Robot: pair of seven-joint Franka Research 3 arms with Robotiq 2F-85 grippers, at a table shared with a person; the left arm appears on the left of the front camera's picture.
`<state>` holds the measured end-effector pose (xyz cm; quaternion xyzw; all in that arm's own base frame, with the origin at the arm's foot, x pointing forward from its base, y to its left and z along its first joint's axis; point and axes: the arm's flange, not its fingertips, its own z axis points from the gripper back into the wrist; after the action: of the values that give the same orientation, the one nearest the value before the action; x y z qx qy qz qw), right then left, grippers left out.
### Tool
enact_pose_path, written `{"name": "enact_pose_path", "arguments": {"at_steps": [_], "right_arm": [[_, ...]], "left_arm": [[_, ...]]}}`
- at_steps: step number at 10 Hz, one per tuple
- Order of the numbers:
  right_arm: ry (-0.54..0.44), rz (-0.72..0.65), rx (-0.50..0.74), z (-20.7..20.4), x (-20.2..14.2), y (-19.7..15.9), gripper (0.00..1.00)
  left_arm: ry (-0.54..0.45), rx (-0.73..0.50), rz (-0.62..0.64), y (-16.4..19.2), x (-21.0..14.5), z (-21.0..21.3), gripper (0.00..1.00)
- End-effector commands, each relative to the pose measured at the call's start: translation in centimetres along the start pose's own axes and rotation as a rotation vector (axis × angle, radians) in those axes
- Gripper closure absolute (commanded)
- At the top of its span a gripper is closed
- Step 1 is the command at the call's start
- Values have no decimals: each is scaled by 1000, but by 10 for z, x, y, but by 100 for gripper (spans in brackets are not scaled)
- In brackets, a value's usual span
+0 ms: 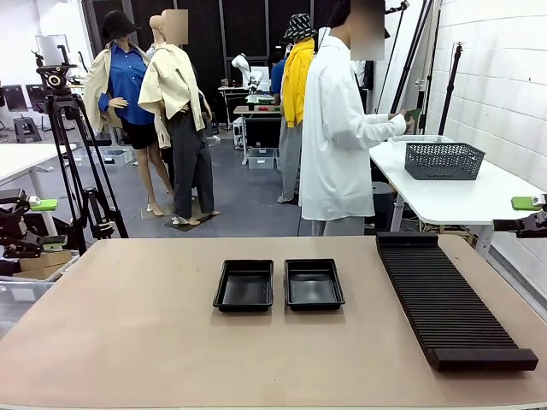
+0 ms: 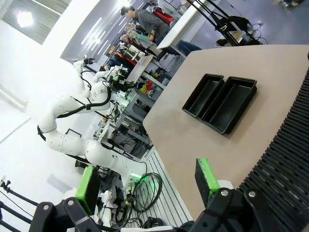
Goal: Inspect and transfer BCBs to ESD trays.
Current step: Pick up the Blank PCB from the PCB Rack and place it in the left ESD tray.
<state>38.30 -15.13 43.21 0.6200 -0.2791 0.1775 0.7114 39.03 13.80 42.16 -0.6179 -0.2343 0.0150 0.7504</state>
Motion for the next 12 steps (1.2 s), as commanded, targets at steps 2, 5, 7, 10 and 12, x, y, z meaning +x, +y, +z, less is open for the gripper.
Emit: {"name": "enact_pose_path", "arguments": {"at_steps": [2, 5, 7, 10, 12], "right_arm": [[-4, -5, 12, -1, 0, 0, 0], [-4, -5, 12, -1, 0, 0, 0], [-4, -5, 12, -1, 0, 0, 0], [-4, -5, 12, -1, 0, 0, 0], [-4, -5, 12, -1, 0, 0, 0]], "left_arm": [[-3, -15, 20, -2, -1, 2, 0], [-3, -15, 20, -2, -1, 2, 0], [-3, -15, 20, -2, -1, 2, 0], [-3, -15, 20, -2, -1, 2, 0], [-3, -15, 20, -2, -1, 2, 0]]}}
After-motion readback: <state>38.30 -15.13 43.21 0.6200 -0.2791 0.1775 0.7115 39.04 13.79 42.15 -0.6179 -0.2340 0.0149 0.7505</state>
